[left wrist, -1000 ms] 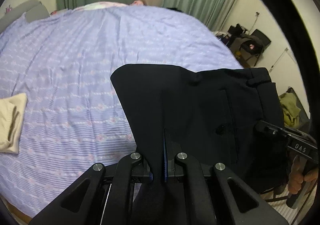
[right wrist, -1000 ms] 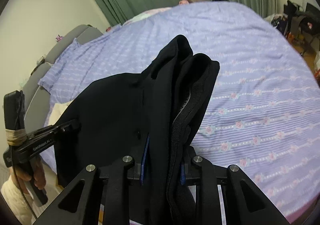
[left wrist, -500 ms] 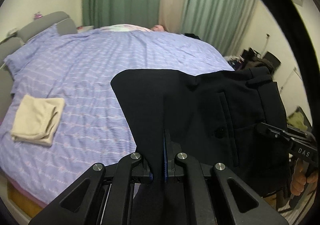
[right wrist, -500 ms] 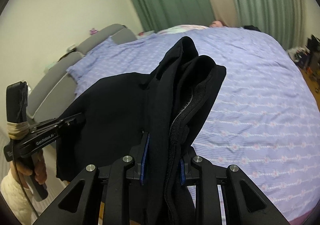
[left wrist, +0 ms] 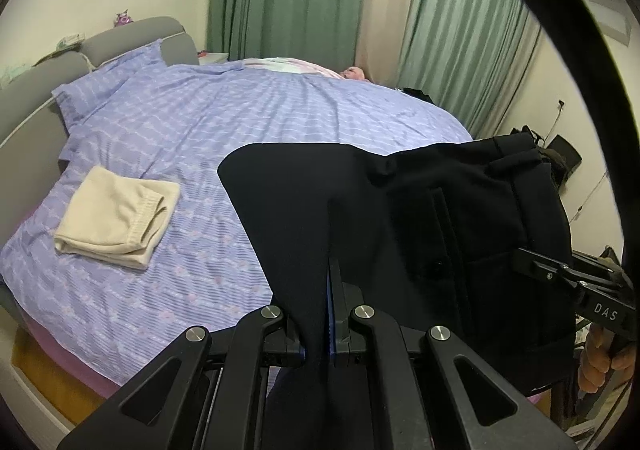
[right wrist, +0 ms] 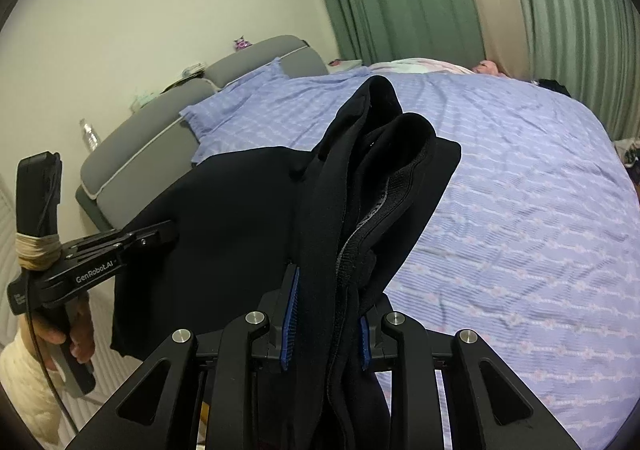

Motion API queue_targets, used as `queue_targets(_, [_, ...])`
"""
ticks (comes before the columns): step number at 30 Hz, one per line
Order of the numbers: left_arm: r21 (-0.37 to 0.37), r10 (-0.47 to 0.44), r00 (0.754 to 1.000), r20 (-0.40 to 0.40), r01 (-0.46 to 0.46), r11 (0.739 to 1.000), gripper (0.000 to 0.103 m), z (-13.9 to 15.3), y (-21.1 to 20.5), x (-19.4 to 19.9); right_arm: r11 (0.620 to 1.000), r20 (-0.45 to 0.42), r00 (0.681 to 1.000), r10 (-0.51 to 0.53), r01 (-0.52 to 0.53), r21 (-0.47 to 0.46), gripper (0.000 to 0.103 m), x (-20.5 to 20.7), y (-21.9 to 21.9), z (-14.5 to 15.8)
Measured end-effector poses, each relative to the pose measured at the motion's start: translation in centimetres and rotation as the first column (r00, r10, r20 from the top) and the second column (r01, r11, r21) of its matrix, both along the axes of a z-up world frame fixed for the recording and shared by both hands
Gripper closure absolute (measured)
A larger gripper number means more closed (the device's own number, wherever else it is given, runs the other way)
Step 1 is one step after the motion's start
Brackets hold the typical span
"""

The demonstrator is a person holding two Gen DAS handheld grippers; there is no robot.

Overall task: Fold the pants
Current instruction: 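Lift the folded trousers with both grippers and carry them toward the headboard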

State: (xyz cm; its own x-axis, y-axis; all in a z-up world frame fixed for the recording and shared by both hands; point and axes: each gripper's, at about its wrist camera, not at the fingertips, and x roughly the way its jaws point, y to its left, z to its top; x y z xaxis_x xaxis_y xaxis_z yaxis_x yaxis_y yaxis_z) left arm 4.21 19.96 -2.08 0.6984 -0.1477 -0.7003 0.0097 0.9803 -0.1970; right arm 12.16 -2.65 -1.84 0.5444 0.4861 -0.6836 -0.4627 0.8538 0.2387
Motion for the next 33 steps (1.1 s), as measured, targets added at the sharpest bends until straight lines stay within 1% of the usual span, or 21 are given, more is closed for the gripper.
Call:
queue_targets(3, [-0.026, -0.008, 1.0, 0.0, 0.008, 1.0, 0.095, -0.6, 3.2, -0.1, 1.0, -0.001, 1.0, -0.006, 0.006, 0.003, 0.078, -0.1, 2.4, -0.3])
queue_targets(5, [-0.04, -0.029, 1.0, -0.004, 0.028, 0.999, 0.095, -0.9, 5.4, 0.2, 1.0, -0.004, 1.0, -0.018, 0.018, 0.002, 0.078, -0.1, 4.2, -0.6])
queue_targets(7, [-0.042, -0.05, 0.999, -0.02, 0.049, 0.998, 0.095, -1.2, 7.9, 0.3, 0.999, -0.016, 0.999, -0.044, 0.044, 0.0, 0.078, -0.3, 6.5, -1.0])
queue_targets(8, [-0.044, -0.062, 0.998, -0.025, 0.061, 0.997, 0.095, -1.4, 9.1, 0.2, 0.998, -0.036, 0.997, -0.062, 0.062, 0.002, 0.078, -0.1, 8.0, -1.2])
queue_targets(10, [-0.027, -0.079, 0.996, -0.027, 0.078, 0.997, 0.095, -1.7, 11.8, 0.7, 0.998, -0.051, 0.996, -0.069, 0.069, 0.002, 0.078, 0.1, 10.4, -1.6])
queue_targets(11, [-0.022, -0.081, 0.996, -0.03, 0.081, 0.997, 0.095, -1.8, 13.1, 1.0, 0.997, -0.055, 0.996, -0.072, 0.072, -0.007, 0.078, 0.3, 11.9, -1.8])
queue_targets(14, [-0.035, -0.079, 0.996, -0.046, 0.078, 0.996, 0.095, -2.3, 17.1, 1.6, 0.996, -0.076, 0.994, -0.085, 0.086, 0.009, 0.078, 0.8, 15.0, -2.1])
queue_targets(19, [-0.034, -0.064, 0.997, -0.047, 0.062, 0.997, 0.095, -2.5, 24.6, 2.8, 0.998, -0.067, 0.996, -0.064, 0.065, 0.014, 0.078, 1.9, 21.9, -2.7])
queue_targets(24, [-0.013, -0.042, 0.998, -0.049, 0.041, 0.999, 0.095, -3.2, 31.7, 5.5, 1.0, -0.07, 0.997, -0.029, 0.029, 0.007, 0.078, 4.5, 29.1, -3.4])
queue_targets(27, [0.009, -0.04, 0.998, -0.044, 0.04, 0.999, 0.095, -3.5, 35.3, 7.7, 1.0, -0.069, 0.998, -0.004, 0.004, -0.005, 0.078, 6.9, 33.4, -3.9])
queue_targets(30, [0.031, -0.037, 0.999, -0.039, 0.038, 0.999, 0.095, -4.0, 38.8, 10.5, 1.0, -0.079, 0.997, 0.013, -0.014, -0.012, 0.078, 9.5, 36.8, -4.6])
queue_targets(33, [0.049, -0.035, 0.999, -0.04, 0.037, 0.998, 0.095, -4.7, 41.4, 13.0, 0.999, -0.084, 0.996, 0.028, -0.03, -0.019, 0.078, 12.0, 39.1, -5.2])
